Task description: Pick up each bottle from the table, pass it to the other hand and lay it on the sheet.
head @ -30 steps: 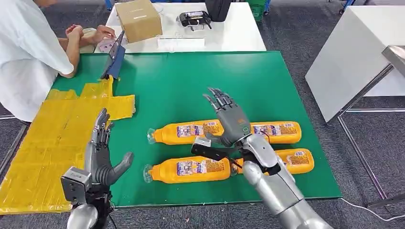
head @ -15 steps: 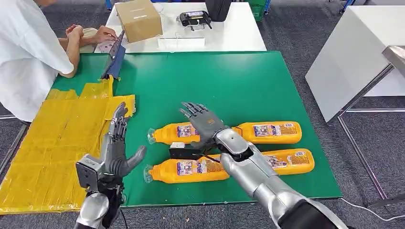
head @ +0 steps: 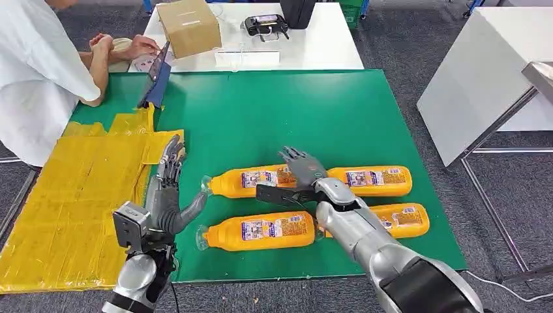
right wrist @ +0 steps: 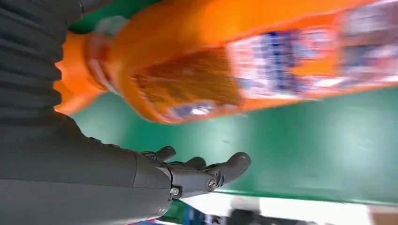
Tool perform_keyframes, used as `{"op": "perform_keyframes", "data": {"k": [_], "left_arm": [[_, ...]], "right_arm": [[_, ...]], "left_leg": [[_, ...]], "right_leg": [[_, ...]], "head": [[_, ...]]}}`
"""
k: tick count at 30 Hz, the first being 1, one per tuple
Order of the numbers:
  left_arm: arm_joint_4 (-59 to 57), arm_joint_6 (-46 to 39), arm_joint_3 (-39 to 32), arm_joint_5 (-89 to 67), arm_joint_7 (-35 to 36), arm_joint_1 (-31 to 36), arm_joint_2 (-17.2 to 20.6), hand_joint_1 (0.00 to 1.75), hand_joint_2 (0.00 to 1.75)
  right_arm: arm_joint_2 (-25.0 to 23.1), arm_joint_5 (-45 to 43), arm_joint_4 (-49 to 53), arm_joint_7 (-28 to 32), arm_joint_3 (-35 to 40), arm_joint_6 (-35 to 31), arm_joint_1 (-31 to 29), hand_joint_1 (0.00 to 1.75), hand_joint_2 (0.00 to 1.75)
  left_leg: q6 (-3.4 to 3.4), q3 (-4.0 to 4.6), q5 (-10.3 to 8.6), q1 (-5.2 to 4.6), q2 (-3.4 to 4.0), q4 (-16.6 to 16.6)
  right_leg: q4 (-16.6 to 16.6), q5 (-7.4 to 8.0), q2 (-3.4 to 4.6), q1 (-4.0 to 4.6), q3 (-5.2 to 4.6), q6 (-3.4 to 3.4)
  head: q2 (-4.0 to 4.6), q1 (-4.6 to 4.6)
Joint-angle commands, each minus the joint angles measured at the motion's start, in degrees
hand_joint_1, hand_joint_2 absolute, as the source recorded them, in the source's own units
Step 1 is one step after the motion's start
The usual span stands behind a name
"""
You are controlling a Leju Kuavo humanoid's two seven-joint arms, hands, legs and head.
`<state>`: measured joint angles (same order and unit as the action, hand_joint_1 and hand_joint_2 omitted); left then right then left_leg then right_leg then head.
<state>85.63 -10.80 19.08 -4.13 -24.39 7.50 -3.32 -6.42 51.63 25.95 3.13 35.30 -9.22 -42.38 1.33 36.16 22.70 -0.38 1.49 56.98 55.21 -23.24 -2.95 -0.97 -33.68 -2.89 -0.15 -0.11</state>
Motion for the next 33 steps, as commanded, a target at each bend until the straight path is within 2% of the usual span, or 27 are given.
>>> {"op": "perform_keyframes", "data": {"k": [1,5,12,16,22,28,29,33], "left_arm": [[-4.74,-0.08,1.61,0.27,0.02,2.80,0.56,0.00,1.75],[-4.59,0.14,1.91,0.88,-0.36,3.12,0.66,0.00,1.75],[-5.17,0.41,1.90,1.57,-0.63,3.57,0.64,0.00,1.75],[-5.22,0.42,1.92,1.57,-0.63,3.58,0.61,0.00,1.75],[-5.06,0.43,1.77,1.57,-0.63,3.30,0.61,0.00,1.75],[-5.07,0.43,1.73,1.57,-0.63,3.25,0.65,0.00,1.75],[-5.03,0.21,1.46,1.73,-0.58,3.08,0.59,0.00,1.75],[-5.22,0.09,1.27,1.83,-0.58,2.87,0.82,0.00,1.75]], "right_arm": [[0.90,0.04,-7.40,-0.14,-1.48,-0.27,-3.05,0.00,1.75],[1.56,0.67,-8.04,-0.63,-1.97,-0.79,-2.67,0.00,1.75],[1.30,8.65,-9.27,-1.48,3.41,-1.79,-2.20,0.00,1.75],[1.13,9.46,-9.23,-1.79,3.97,-2.09,-2.25,0.00,1.75],[0.46,18.16,-9.04,-4.08,10.00,-5.48,-2.98,0.00,1.75],[0.32,18.30,-9.04,-4.25,10.05,-5.30,-3.08,0.00,1.75],[0.65,24.63,-9.22,-6.56,15.30,-7.37,-3.66,0.00,1.75],[-0.70,29.17,-9.33,-6.98,18.44,-7.66,-3.69,0.00,1.75]], "left_leg": [[-0.08,-0.24,0.08,0.05,-0.20,0.00],[-0.12,-0.31,0.14,0.09,-0.26,0.05],[-0.11,-0.32,0.14,0.07,-0.18,0.02],[-0.10,-0.26,0.10,0.08,-0.17,0.01],[-0.09,-0.19,0.07,0.06,-0.07,0.00],[-0.10,-0.27,0.10,0.10,-0.12,0.02],[-0.06,-0.16,0.03,0.05,-0.10,-0.02],[-0.07,-0.18,0.05,0.04,-0.05,-0.03]], "right_leg": [[0.00,-0.11,0.11,0.01,0.28,0.11],[0.02,-0.18,0.10,0.04,0.38,0.14],[0.00,-0.17,0.16,0.02,0.37,0.13],[-0.01,-0.13,0.12,0.03,0.30,0.12],[-0.01,-0.07,0.17,0.03,0.21,0.10],[0.00,-0.12,0.17,0.04,0.31,0.13],[-0.02,-0.06,0.08,0.01,0.19,0.07],[-0.03,-0.05,0.14,0.01,0.20,0.08]], "head": [[0.00,0.04],[0.00,0.02],[0.00,0.04],[0.00,0.04],[0.00,0.04],[0.00,0.04],[0.00,0.02],[0.00,0.04]]}}
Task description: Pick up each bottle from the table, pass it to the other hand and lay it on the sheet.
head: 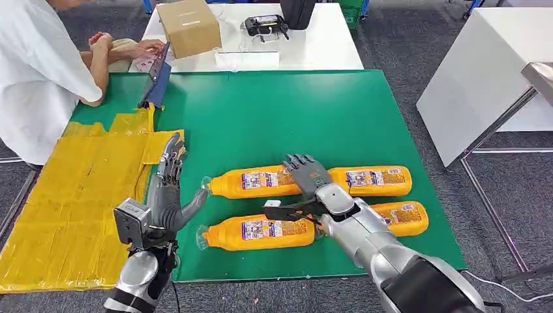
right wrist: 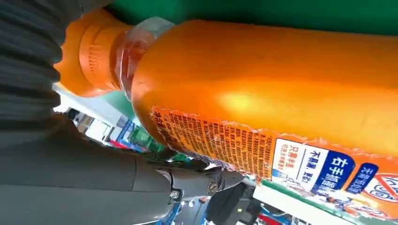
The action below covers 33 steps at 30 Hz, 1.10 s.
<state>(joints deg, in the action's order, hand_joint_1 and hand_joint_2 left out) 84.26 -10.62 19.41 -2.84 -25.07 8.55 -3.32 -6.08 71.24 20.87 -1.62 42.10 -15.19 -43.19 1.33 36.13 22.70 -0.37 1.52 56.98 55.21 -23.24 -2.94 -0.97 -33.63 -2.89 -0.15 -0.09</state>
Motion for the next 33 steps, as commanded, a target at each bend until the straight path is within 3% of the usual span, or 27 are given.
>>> {"op": "perform_keyframes", "data": {"k": [1,7,10,14,16,18,20,33], "left_arm": [[-3.92,-0.08,0.95,0.55,0.10,1.86,0.87,0.00,1.75],[-4.34,-0.06,1.02,0.58,0.11,1.95,0.98,0.00,1.75],[-4.67,1.71,1.12,2.21,0.71,2.13,0.79,0.00,1.75],[-4.62,1.71,1.12,2.21,0.71,2.18,0.72,0.00,1.75],[-3.24,8.52,1.35,9.17,1.40,1.75,0.62,0.00,1.75],[-1.70,12.65,2.80,12.83,1.80,1.65,0.78,0.00,1.75],[-0.86,12.47,4.39,12.27,1.47,1.95,0.92,0.00,1.75],[-2.15,11.45,4.49,11.45,1.18,1.68,0.62,0.00,1.75]], "right_arm": [[-1.42,10.41,-4.27,-2.92,12.26,-1.42,-2.82,0.00,1.75],[-2.03,11.04,-4.46,-4.23,11.94,-0.37,-2.47,0.00,1.75],[-2.59,0.89,-3.68,1.26,2.55,1.93,-0.99,0.00,1.75],[-2.49,0.66,-3.69,1.61,2.35,2.13,-0.96,0.00,1.75],[-2.84,-11.53,-3.25,11.20,-7.12,11.10,0.23,0.00,1.75],[-2.57,-14.65,-3.96,12.55,-8.64,17.94,0.10,0.07,1.75],[-2.30,-16.91,-4.10,12.15,-9.67,20.73,0.57,0.51,1.75],[-1.23,-17.69,-5.26,8.47,-8.38,21.10,3.26,0.42,1.75]], "left_leg": [[-0.16,-0.44,0.21,0.12,-0.15,0.03],[-0.10,-0.31,0.10,0.10,-0.16,-0.04],[-0.08,-0.21,0.08,0.08,-0.09,-0.03],[-0.14,-0.37,0.15,0.13,-0.27,0.02],[-0.14,-0.36,0.13,0.12,-0.18,-0.02],[-0.11,-0.26,0.09,0.12,-0.26,-0.02],[-0.10,-0.22,0.09,0.11,-0.25,0.01],[-0.07,-0.52,0.06,0.10,-0.14,-0.06]], "right_leg": [[0.01,-0.21,0.31,0.05,0.46,0.19],[-0.06,-0.12,0.13,0.04,0.32,0.12],[-0.05,-0.08,0.18,0.04,0.21,0.09],[-0.02,-0.19,0.13,0.06,0.41,0.17],[-0.03,-0.15,0.20,0.06,0.36,0.16],[-0.06,-0.13,0.06,0.07,0.29,0.13],[-0.03,-0.14,0.04,0.06,0.26,0.11],[-0.12,-0.09,0.04,0.06,0.52,0.10]], "head": [[0.00,0.04],[0.00,0.02],[0.00,0.00],[0.00,0.00],[0.00,0.02],[0.00,0.02],[0.00,0.00],[0.00,-0.02]]}}
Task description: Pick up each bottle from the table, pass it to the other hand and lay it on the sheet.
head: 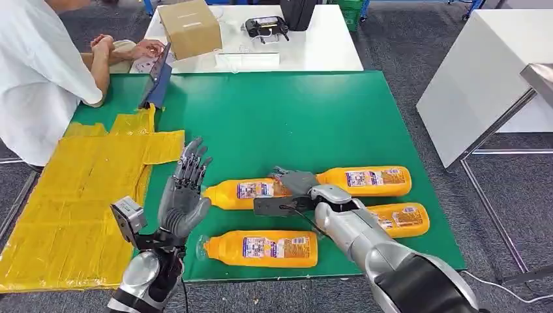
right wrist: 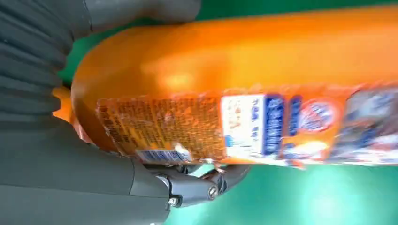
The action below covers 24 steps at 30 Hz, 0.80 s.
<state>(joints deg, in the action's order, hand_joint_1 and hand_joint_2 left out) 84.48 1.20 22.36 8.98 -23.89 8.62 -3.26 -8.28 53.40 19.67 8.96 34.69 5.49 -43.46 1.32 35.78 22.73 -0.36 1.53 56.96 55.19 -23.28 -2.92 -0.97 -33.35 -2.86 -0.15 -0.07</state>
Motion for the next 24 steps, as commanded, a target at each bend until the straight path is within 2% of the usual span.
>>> {"op": "perform_keyframes", "data": {"k": [1,7,13,15,17,18,23,24], "left_arm": [[-2.64,-0.40,1.65,-0.50,0.02,1.74,0.53,0.00,1.75],[-3.54,-0.44,1.90,-0.74,0.03,2.19,0.29,0.00,1.75],[-3.76,-0.88,1.81,-1.21,0.31,2.06,-0.05,0.00,1.75],[-3.92,-0.94,1.75,-1.22,0.35,2.10,-0.16,0.00,1.75],[-3.92,-0.94,1.75,-1.22,0.35,2.10,-0.16,0.00,1.75],[-3.92,-0.94,1.75,-1.22,0.35,2.10,-0.16,0.00,1.75],[-3.92,-0.94,1.75,-1.22,0.35,2.10,-0.16,0.00,1.75],[-3.91,-1.00,1.70,-1.24,0.38,2.04,-0.15,0.00,1.75]], "right_arm": [[1.04,0.06,-4.16,-2.31,-0.97,0.43,3.78,0.44,1.75],[1.46,1.82,-4.64,-4.53,1.07,0.21,4.57,0.61,1.75],[0.89,7.89,-5.27,-9.59,6.67,-0.31,4.84,0.73,1.75],[0.69,9.10,-5.30,-10.76,7.70,-0.60,4.96,0.84,1.75],[0.69,9.10,-5.30,-10.76,7.70,-0.60,4.96,0.84,1.75],[0.69,9.10,-5.30,-10.76,7.70,-0.60,4.96,0.84,1.75],[0.69,9.10,-5.30,-10.76,7.70,-0.60,4.96,0.84,1.75],[0.71,9.64,-5.40,-11.26,8.16,-0.65,4.85,1.15,1.75]], "left_leg": [[-0.10,-0.31,0.04,0.09,-0.27,-0.11],[-0.13,-0.48,0.04,0.16,-0.39,-0.11],[-0.10,-0.55,0.04,0.12,-0.23,-0.10],[-0.11,-0.66,0.07,0.13,-0.23,-0.11],[-0.24,-0.83,0.24,0.10,-0.16,-0.07],[-0.24,-0.91,0.24,0.13,-0.29,-0.11],[-0.20,-1.09,0.28,0.15,-0.31,-0.16],[-0.18,-1.14,0.31,0.13,-0.22,-0.13]], "right_leg": [[-0.14,-0.08,0.03,0.05,0.39,0.11],[-0.20,-0.09,-0.07,0.09,0.57,0.13],[-0.16,-0.07,-0.03,0.06,0.48,0.10],[-0.18,-0.08,0.00,0.07,0.50,0.14],[-0.13,-0.20,-0.02,0.05,0.21,0.23],[-0.17,-0.29,-0.04,0.06,0.32,0.41],[-0.25,-0.31,-0.05,0.07,0.49,0.42],[-0.22,-0.27,-0.03,0.06,0.51,0.35]], "head": [[0.00,-0.02],[0.00,-0.02],[0.00,-0.02],[0.00,-0.02],[0.00,-0.02],[0.00,0.00],[0.00,-0.02],[0.00,0.00]]}}
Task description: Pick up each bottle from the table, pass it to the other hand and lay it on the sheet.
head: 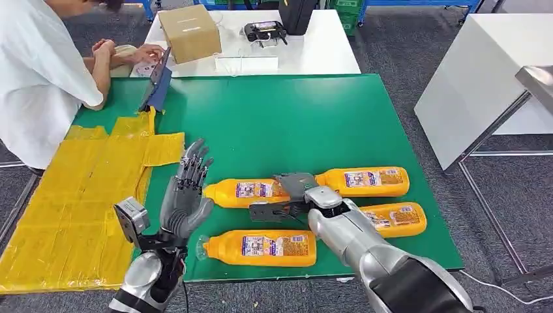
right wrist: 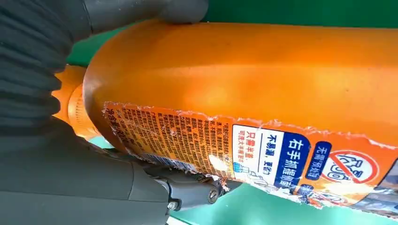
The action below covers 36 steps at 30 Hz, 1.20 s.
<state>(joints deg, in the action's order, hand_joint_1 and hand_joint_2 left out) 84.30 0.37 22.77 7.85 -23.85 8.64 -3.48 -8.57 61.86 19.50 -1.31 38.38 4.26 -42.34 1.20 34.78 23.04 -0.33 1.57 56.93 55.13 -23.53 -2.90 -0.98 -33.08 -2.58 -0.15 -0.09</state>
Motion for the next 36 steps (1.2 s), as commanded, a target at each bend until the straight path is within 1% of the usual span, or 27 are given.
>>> {"op": "perform_keyframes", "data": {"k": [1,2,3,5,6,8,11,13,14,16,17,18,19,21,22,24,25,28,29,33,34,35,36], "left_arm": [[-3.58,-0.27,1.18,-0.15,0.39,1.88,0.05,0.00,1.75],[-3.55,-0.35,1.09,-0.17,0.43,1.82,0.05,0.00,1.75],[-3.48,-0.58,0.86,-0.21,0.52,1.69,0.04,0.00,1.75],[-3.31,-0.85,0.49,-0.36,0.69,1.38,-0.05,0.00,1.75],[-3.34,-0.99,0.46,-0.50,0.83,1.28,-0.01,0.00,1.75],[-2.62,-1.32,0.12,-0.95,1.15,0.48,0.09,0.00,1.75],[-0.54,-1.95,-0.87,-1.81,1.67,-1.31,0.18,0.00,1.75],[0.98,-2.22,-1.59,-2.40,1.98,-2.56,0.20,0.00,1.75],[1.72,-2.50,-1.94,-2.74,2.16,-3.21,0.22,0.00,1.75],[3.22,-2.83,-2.71,-3.48,2.43,-4.84,0.30,0.00,1.75],[3.90,-3.22,-3.19,-3.98,2.65,-5.71,0.26,0.00,1.75],[4.32,-3.40,-3.60,-4.33,2.81,-6.42,0.17,0.00,1.75],[4.50,-3.45,-3.72,-4.60,2.97,-6.85,0.17,0.00,1.75],[5.40,-3.69,-3.88,-5.34,3.05,-8.17,0.05,0.00,1.75],[5.52,-3.71,-3.83,-5.40,3.04,-8.34,0.05,0.00,1.75],[5.52,-3.71,-3.83,-5.40,3.04,-8.34,0.05,0.00,1.75],[5.52,-3.71,-3.83,-5.40,3.04,-8.34,0.05,0.00,1.75],[5.55,-3.72,-3.85,-5.42,3.04,-8.23,-0.01,0.00,1.75],[5.55,-3.72,-3.85,-5.42,3.04,-8.23,-0.01,0.00,1.75],[5.55,-3.72,-3.85,-5.42,3.04,-8.23,-0.01,0.00,1.75],[5.52,-3.82,-3.95,-5.59,3.11,-8.24,-0.12,0.00,1.75],[5.40,-3.96,-3.97,-5.95,3.26,-8.25,-0.25,0.00,1.75],[5.62,-4.35,-4.18,-6.54,3.39,-8.76,-0.55,0.00,1.75]], "right_arm": [[0.91,1.74,-5.24,-1.48,4.91,0.41,3.75,1.54,1.75],[0.87,1.96,-5.25,-1.73,5.06,0.33,3.77,1.75,1.75],[0.86,2.17,-5.13,-2.33,5.11,-0.20,3.86,1.75,1.75],[0.86,2.06,-4.94,-3.11,4.41,-1.75,3.99,1.75,1.75],[0.89,1.58,-4.66,-3.28,3.76,-2.96,4.02,1.75,1.75],[0.88,0.67,-4.08,-3.13,2.15,-6.73,3.76,1.75,1.75],[0.85,0.42,-2.46,-3.62,0.26,-13.24,3.23,1.75,1.75],[1.00,0.64,-1.10,-4.05,-1.05,-17.02,3.42,1.75,1.75],[1.10,0.95,-0.46,-4.06,-1.42,-19.01,3.72,1.75,1.75],[1.35,1.48,1.31,-4.17,-3.14,-24.48,4.73,1.75,1.75],[2.08,5.42,2.71,-7.71,-1.29,-31.70,5.26,1.75,1.75],[1.94,6.27,3.66,-8.28,-2.36,-35.81,5.92,1.75,1.75],[1.83,4.12,5.52,-6.51,-5.12,-38.90,7.07,1.75,1.75],[2.04,3.49,9.59,-4.51,-8.73,-43.39,9.09,1.75,1.75],[2.07,3.53,9.89,-4.53,-8.86,-43.20,9.16,1.75,1.75],[2.07,3.53,9.89,-4.53,-8.86,-43.20,9.16,1.75,1.75],[2.07,3.53,9.89,-4.53,-8.86,-43.20,9.16,1.75,1.75],[2.06,3.65,9.96,-4.54,-8.91,-43.17,9.22,1.75,1.75],[2.06,3.65,9.96,-4.54,-8.91,-43.17,9.22,1.75,1.75],[2.06,3.65,9.96,-4.54,-8.91,-43.17,9.22,1.75,1.75],[2.07,3.21,11.94,-3.81,-10.24,-44.26,9.99,1.75,1.75],[2.12,1.94,16.62,-2.02,-13.41,-44.26,11.98,1.75,1.75],[1.52,5.16,22.96,0.15,-18.98,-44.26,15.16,1.75,1.75]], "left_leg": [[-0.05,-0.20,0.01,0.07,-0.21,-0.08],[-0.10,-0.23,-0.01,0.12,-0.33,-0.14],[-0.13,-0.25,0.00,0.14,-0.38,-0.15],[-0.09,-0.25,0.02,0.10,-0.20,-0.09],[-0.12,-0.26,0.00,0.14,-0.31,-0.12],[-0.07,-0.26,0.03,0.09,-0.13,-0.09],[-0.11,-0.20,0.01,0.12,-0.19,-0.10],[-0.07,-0.17,0.05,0.08,-0.01,-0.03],[-0.11,-0.13,0.04,0.11,-0.05,-0.04],[-0.06,-0.02,0.03,0.07,0.00,-0.04],[-0.06,0.03,0.01,0.09,-0.07,-0.03],[-0.03,0.04,-0.01,0.07,-0.03,-0.02],[-0.06,0.04,0.02,0.12,-0.09,-0.03],[-0.02,0.10,0.01,0.08,-0.08,-0.03],[-0.02,0.23,0.00,0.09,-0.15,0.01],[0.00,0.47,-0.02,0.05,-0.07,0.01],[-0.04,0.44,0.04,0.07,-0.08,0.02],[-0.01,0.59,-0.04,0.04,-0.19,0.01],[-0.04,0.57,0.01,0.08,-0.22,0.05],[0.00,0.78,-0.04,0.03,-0.14,0.01],[-0.02,0.73,0.01,0.06,-0.15,0.06],[0.00,0.79,-0.04,0.03,-0.16,0.01],[0.01,0.85,-0.06,0.03,-0.15,0.02]], "right_leg": [[-0.11,-0.02,-0.04,0.05,0.28,0.03],[-0.20,-0.01,-0.04,0.09,0.35,0.08],[-0.22,-0.03,-0.03,0.10,0.40,0.10],[-0.14,-0.03,-0.08,0.07,0.36,0.05],[-0.19,-0.04,-0.10,0.10,0.41,0.09],[-0.13,-0.04,-0.04,0.06,0.37,0.04],[-0.15,-0.02,0.06,0.08,0.33,0.09],[-0.05,-0.02,0.09,0.05,0.26,0.03],[-0.08,-0.01,0.20,0.07,0.25,0.08],[-0.05,0.03,0.12,0.04,0.64,0.04],[-0.06,0.03,0.13,0.06,0.64,0.06],[-0.04,0.04,0.08,0.05,0.64,0.01],[-0.07,0.01,0.16,0.08,0.67,0.06],[-0.05,0.01,0.15,0.05,0.63,0.03],[-0.01,0.00,0.14,0.05,0.55,0.02],[0.03,0.05,0.17,0.04,0.34,-0.03],[0.04,0.01,0.24,0.05,0.36,-0.03],[0.04,0.04,0.02,0.03,0.22,-0.07],[0.06,-0.01,0.08,0.06,0.25,-0.03],[0.05,0.05,0.09,0.04,0.01,-0.07],[0.07,0.00,0.17,0.05,0.07,-0.04],[0.06,0.04,0.08,0.02,0.01,-0.07],[0.05,0.06,0.04,0.04,-0.04,-0.08]], "head": [[0.00,0.02],[0.00,0.00],[0.00,0.02],[0.00,0.02],[0.00,0.02],[0.00,0.02],[0.00,0.02],[0.00,0.00],[0.00,0.02],[0.00,0.02],[0.00,0.00],[0.00,0.00],[0.00,0.02],[0.00,0.00],[0.00,0.00],[0.00,0.00],[0.00,0.02],[0.00,0.02],[0.00,0.02],[0.00,0.02],[0.00,0.02],[0.00,0.00],[0.00,0.00]]}}
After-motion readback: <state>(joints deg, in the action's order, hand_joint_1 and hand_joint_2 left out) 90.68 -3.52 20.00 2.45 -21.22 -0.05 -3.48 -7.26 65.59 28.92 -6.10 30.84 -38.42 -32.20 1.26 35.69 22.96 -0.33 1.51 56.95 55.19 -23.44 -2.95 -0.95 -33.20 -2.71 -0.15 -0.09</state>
